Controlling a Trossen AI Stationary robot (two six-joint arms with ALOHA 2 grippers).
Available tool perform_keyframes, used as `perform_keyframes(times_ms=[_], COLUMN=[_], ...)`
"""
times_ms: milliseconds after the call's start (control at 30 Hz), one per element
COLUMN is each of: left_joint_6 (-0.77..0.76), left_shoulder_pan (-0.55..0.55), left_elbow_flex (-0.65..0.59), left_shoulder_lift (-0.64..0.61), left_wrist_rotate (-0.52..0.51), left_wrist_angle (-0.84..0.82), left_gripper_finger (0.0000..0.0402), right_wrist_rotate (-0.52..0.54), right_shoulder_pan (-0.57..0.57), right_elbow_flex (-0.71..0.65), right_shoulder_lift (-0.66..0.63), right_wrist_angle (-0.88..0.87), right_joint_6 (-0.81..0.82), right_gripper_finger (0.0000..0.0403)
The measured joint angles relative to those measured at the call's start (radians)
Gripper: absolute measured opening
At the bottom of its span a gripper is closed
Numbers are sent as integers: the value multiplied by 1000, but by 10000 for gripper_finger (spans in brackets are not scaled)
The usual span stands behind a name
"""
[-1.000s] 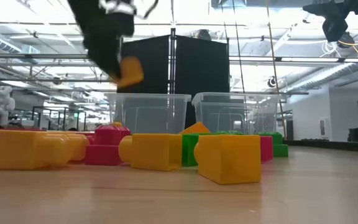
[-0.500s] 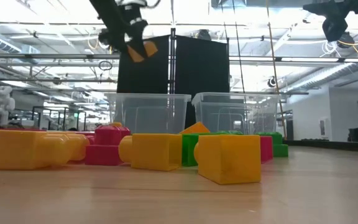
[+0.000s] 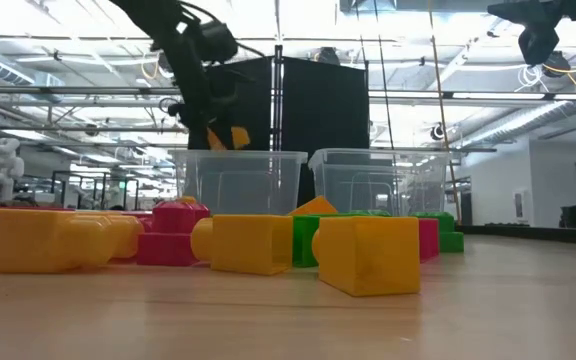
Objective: Sort blocks
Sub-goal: Put the yellow game piece into the top left transparent bin
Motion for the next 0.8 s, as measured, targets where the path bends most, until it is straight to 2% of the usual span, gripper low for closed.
perform_keyframes(times_ms=[433,567,800], left_joint_6=[48,48,70], left_shoulder_pan=[-28,-37,-48], left_elbow_flex=[0,0,0], left_shoulder_lift=[45,44,44], left_wrist_rotate=[-34,-12,-54], left_wrist_angle=[-11,-11,-14], left_gripper_finger=[290,317,365], right_wrist_rotate=[0,0,0], right_shoulder_pan=[0,0,0], right_elbow_flex=[0,0,0], right_shoulder_lift=[0,0,0], right_wrist_angle=[-1,-1,-1], right_joint_6=[26,26,26], right_gripper_finger=[146,146,146])
